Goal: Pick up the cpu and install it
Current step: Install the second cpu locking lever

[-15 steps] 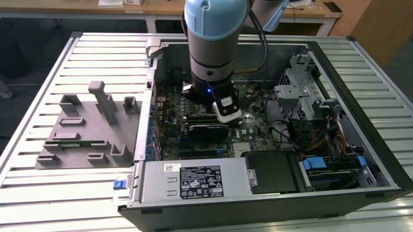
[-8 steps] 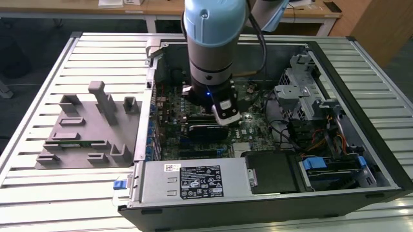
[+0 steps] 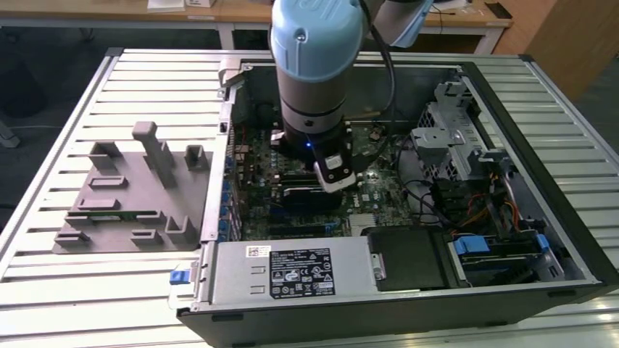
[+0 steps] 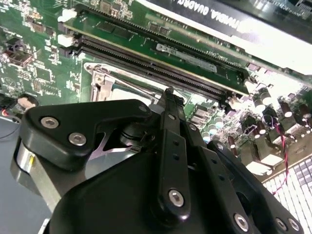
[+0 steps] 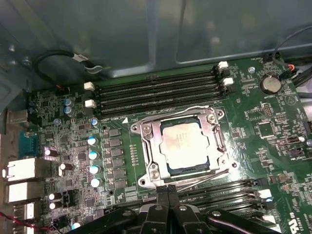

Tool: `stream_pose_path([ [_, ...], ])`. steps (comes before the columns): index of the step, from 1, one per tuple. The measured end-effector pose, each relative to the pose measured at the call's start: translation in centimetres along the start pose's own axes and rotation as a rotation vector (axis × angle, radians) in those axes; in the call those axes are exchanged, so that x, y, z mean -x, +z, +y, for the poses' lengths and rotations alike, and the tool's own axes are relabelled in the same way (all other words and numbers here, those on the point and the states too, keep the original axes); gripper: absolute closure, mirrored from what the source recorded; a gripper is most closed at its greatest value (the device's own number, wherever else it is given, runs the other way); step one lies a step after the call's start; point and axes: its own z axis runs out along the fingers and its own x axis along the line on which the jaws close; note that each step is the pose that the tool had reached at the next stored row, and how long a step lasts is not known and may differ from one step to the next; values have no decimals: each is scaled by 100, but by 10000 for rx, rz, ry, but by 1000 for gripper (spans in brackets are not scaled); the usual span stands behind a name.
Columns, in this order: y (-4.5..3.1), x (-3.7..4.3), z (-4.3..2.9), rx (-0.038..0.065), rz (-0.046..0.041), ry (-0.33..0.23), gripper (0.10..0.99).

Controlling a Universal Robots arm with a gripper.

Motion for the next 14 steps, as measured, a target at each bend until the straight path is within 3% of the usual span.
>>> stream_pose_path([
  [5, 55, -23, -29, 79, 15, 6, 980],
  [14, 132, -155, -80, 234, 44, 13, 980],
])
